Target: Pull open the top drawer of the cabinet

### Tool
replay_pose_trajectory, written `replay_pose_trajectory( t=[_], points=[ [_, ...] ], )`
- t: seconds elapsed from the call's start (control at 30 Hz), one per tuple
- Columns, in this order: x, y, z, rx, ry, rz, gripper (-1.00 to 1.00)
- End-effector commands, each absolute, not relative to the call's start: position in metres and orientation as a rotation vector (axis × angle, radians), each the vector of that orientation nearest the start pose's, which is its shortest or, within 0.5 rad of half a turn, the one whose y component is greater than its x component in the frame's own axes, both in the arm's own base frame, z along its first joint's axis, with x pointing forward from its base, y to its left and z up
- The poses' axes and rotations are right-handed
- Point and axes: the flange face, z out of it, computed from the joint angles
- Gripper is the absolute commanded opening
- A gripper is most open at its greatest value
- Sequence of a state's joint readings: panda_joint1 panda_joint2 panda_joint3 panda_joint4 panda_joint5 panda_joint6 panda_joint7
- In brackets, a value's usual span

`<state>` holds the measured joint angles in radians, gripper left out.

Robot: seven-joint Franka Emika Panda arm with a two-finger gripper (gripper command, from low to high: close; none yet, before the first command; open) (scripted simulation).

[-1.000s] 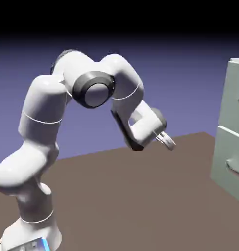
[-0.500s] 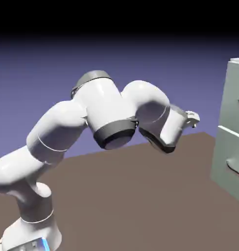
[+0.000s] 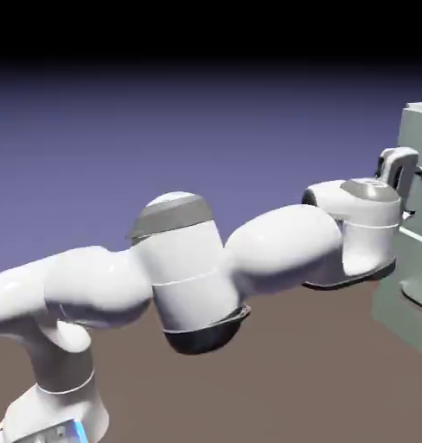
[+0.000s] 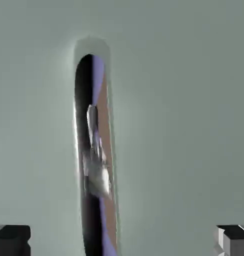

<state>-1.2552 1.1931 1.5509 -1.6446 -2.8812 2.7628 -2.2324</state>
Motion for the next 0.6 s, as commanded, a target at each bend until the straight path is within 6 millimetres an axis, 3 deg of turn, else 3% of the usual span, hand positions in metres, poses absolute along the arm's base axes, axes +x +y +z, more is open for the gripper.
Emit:
replay_pose_trajectory(
  t=[0.0,0.23,0.27,0.3,0.57],
  points=[
    [0.670,-0.097,0.450,-0.614,1.482,-0.613,0.00],
    [0.713,-0.096,0.450,-0.615,1.482,-0.613,0.00],
    [0.713,-0.096,0.450,-0.615,1.482,-0.613,-1.00],
    [0.713,-0.096,0.450,-0.615,1.482,-0.613,-1.00],
    [0.656,-0.096,0.450,-0.615,1.482,-0.613,-1.00]
  ],
)
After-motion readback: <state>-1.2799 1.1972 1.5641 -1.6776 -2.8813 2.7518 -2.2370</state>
